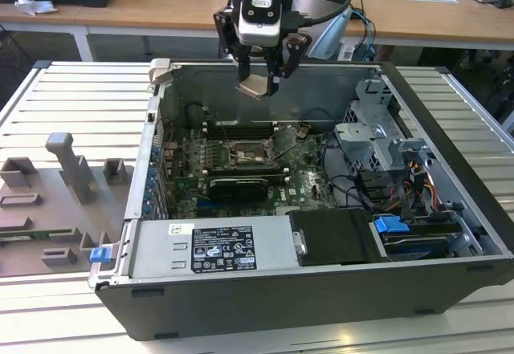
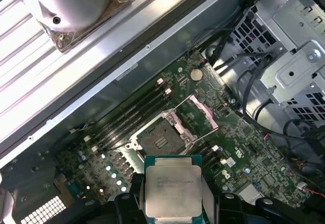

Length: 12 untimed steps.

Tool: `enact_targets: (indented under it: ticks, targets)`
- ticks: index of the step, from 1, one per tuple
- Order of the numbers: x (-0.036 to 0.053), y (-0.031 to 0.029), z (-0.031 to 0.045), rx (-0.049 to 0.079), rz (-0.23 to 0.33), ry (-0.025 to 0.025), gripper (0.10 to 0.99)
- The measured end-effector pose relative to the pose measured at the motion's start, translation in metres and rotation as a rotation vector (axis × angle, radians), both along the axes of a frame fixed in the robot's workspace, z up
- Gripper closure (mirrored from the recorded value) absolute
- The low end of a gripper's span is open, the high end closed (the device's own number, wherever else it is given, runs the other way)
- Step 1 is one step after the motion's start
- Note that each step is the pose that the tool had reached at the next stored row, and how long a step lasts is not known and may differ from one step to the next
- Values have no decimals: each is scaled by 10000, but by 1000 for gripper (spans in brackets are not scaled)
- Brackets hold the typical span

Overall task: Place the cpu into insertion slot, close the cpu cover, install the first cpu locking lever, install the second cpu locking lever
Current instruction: 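Place the cpu into insertion slot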

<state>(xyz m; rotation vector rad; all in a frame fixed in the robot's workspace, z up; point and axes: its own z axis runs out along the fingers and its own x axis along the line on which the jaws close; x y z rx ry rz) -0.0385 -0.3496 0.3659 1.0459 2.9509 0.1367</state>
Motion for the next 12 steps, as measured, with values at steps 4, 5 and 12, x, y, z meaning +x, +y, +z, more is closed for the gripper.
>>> enact_targets:
  ticks: [4,5,12]
  targets:
    - [0,0,-1,1,-322,0,549]
    - [0,0,-2,0,-382,0,549]
    - [0,0,-4,0,-795,0,549]
